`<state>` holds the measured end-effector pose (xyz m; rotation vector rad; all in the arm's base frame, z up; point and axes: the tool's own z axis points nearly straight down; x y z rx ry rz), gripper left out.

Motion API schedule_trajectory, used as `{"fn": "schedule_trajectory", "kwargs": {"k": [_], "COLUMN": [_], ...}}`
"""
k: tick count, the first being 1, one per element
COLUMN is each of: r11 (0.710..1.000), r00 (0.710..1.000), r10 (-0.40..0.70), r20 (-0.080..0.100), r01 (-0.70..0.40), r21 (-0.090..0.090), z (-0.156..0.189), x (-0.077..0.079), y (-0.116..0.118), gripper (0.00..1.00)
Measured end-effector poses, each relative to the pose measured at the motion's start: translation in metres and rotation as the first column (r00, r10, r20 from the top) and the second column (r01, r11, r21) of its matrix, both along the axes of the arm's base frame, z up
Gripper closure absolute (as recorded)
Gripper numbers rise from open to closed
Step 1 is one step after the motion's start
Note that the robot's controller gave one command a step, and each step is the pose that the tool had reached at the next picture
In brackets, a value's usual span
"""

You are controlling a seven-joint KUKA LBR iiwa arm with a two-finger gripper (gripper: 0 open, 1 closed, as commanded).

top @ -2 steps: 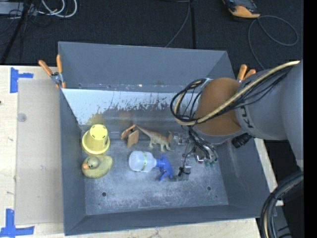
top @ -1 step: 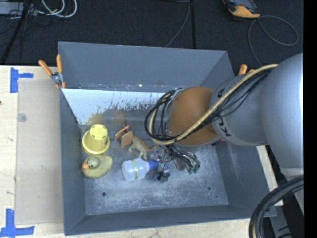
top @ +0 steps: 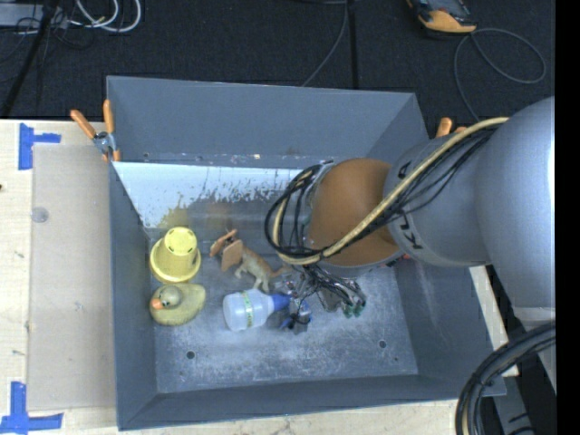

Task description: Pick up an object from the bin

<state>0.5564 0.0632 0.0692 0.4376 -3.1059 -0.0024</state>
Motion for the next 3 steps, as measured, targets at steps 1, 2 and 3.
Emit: {"fn": "schedule_trajectory", "kwargs": {"k": [1,2,3], "r11": [1.000,1.000,1.000], "r00": [1.000,1.000,1.000], "r10": [0.005,0.005,-0.002], "r20": [0.000,0.000,0.001], "r01": [-0.005,-0.005,0.002], "r21": [0.000,0.000,0.000], "z": [0.124,0.124,0.197], "x": [0.010,0.010,0.008], "y": [0.005,0.005,0.002], "gripper": [1.00,1.00,1.00]}}
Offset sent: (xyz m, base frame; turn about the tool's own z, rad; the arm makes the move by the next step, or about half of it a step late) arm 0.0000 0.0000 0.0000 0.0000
